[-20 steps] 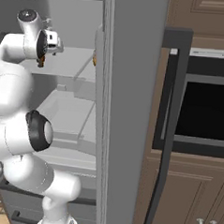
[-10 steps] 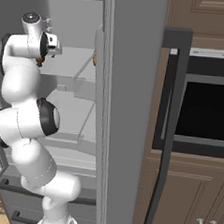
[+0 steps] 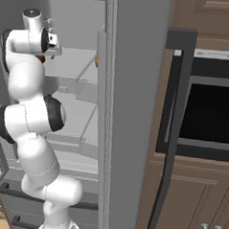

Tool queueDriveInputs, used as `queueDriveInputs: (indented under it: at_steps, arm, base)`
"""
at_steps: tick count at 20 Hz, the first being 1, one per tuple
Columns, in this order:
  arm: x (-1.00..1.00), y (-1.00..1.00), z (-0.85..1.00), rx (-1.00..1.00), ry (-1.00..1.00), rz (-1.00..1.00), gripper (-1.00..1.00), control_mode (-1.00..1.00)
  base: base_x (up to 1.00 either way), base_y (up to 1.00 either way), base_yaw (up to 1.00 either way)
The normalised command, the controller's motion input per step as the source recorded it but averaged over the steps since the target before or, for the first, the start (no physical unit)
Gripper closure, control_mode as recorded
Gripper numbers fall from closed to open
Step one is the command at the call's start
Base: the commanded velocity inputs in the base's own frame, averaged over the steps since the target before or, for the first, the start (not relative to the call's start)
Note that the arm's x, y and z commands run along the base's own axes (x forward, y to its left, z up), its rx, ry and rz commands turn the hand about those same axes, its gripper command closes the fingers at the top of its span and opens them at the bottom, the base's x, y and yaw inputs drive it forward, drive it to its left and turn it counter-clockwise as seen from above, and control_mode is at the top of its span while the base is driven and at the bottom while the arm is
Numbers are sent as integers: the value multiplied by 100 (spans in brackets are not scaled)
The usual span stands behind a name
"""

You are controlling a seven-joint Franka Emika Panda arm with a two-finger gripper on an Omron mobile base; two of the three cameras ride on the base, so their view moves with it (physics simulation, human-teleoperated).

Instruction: Gather the broccoli and onion from the fridge and place them on a tray on the dining counter. Then gather the chicken drumsticks from the fridge and place them on the other tray.

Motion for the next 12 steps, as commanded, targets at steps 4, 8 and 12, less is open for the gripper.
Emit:
queueDriveInputs:
  at_steps: [4,8,12]
  arm:
    - [-51,0,-56,-10,-3,0,-100,-100]
    - [-27,-1,-41,-7,-13,0,-100,-100]
    - [0,0,-7,0,-4,4,100,-100]
  base:
    - [0,0,0]
    - [0,0,0]
    - [0,0,0]
